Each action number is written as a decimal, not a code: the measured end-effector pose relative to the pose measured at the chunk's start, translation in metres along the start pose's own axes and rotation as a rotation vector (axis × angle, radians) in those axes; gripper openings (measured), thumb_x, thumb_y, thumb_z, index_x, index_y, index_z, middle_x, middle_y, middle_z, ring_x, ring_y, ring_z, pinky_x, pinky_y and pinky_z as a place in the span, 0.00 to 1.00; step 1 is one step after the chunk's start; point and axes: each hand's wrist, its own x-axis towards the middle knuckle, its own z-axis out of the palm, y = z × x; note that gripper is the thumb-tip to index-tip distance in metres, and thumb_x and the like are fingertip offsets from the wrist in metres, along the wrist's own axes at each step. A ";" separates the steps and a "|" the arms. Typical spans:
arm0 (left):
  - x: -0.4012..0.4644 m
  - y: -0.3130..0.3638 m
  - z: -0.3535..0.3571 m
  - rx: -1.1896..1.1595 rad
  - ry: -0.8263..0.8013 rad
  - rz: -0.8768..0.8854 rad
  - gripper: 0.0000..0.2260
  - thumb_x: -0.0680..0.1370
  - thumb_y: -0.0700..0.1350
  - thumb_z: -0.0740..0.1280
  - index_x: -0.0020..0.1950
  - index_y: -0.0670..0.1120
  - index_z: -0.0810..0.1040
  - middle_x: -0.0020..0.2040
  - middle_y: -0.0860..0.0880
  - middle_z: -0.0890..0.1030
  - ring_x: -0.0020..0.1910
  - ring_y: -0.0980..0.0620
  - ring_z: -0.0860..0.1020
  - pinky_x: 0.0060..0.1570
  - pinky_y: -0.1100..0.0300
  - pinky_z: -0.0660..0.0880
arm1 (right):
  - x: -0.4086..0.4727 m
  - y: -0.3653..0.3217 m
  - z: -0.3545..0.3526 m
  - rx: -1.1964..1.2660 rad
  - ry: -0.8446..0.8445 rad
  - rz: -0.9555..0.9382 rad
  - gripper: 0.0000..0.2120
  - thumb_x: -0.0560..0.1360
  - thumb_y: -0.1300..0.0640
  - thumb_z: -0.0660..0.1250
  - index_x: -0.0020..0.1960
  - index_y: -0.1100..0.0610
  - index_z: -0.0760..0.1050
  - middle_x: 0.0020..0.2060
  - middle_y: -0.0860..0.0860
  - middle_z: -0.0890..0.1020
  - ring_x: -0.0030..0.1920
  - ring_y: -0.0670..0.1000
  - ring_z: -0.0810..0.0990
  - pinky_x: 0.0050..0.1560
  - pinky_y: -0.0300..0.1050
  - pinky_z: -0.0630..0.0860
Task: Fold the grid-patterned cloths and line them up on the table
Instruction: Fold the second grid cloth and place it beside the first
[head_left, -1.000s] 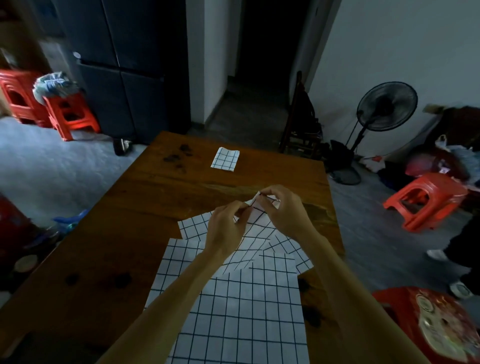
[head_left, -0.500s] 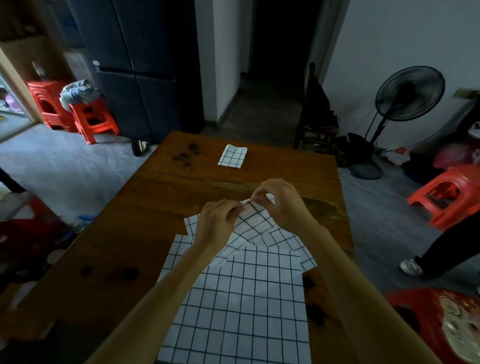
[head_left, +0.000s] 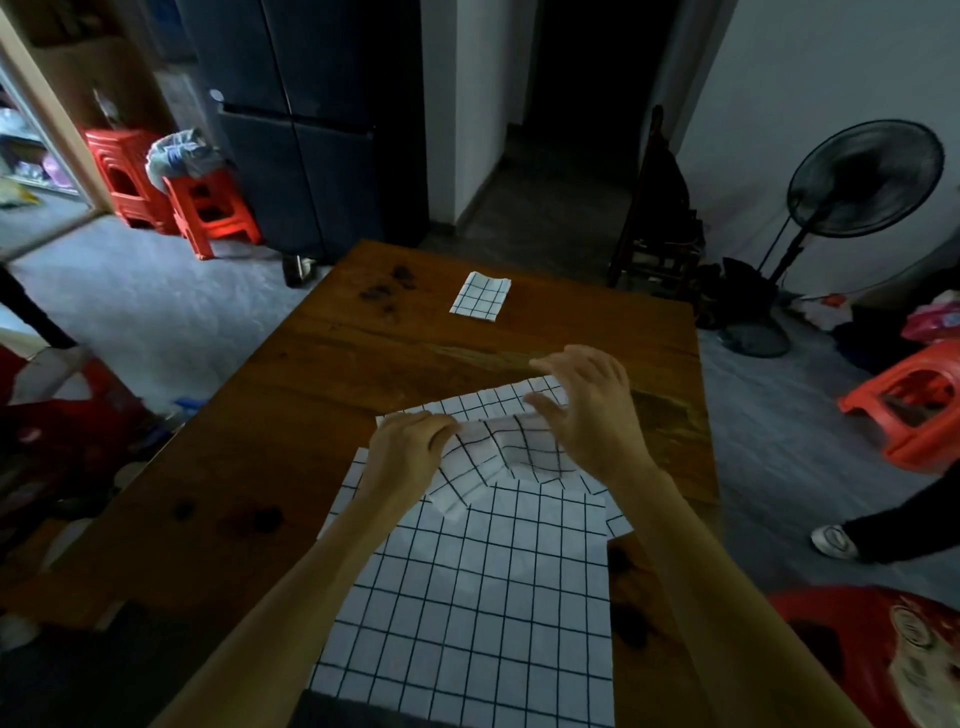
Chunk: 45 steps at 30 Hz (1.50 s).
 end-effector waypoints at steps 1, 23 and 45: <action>0.002 0.000 0.001 0.022 -0.004 -0.003 0.06 0.73 0.38 0.72 0.49 0.42 0.83 0.40 0.47 0.84 0.37 0.51 0.80 0.43 0.59 0.73 | -0.001 -0.005 0.004 -0.037 -0.042 -0.044 0.18 0.75 0.47 0.68 0.62 0.52 0.75 0.59 0.51 0.79 0.66 0.55 0.71 0.69 0.53 0.56; 0.035 -0.011 -0.034 0.241 -0.159 0.182 0.03 0.72 0.38 0.72 0.43 0.45 0.83 0.30 0.50 0.79 0.28 0.56 0.69 0.44 0.55 0.72 | -0.013 0.001 0.048 -0.006 -0.395 0.146 0.15 0.83 0.50 0.54 0.48 0.53 0.78 0.35 0.48 0.79 0.35 0.49 0.76 0.36 0.42 0.71; 0.025 -0.002 -0.016 0.266 -0.201 0.198 0.04 0.69 0.39 0.76 0.40 0.46 0.83 0.30 0.51 0.79 0.26 0.55 0.75 0.36 0.57 0.78 | -0.012 0.008 0.023 0.026 -0.332 0.295 0.13 0.81 0.54 0.59 0.59 0.48 0.80 0.50 0.46 0.84 0.43 0.48 0.81 0.39 0.40 0.72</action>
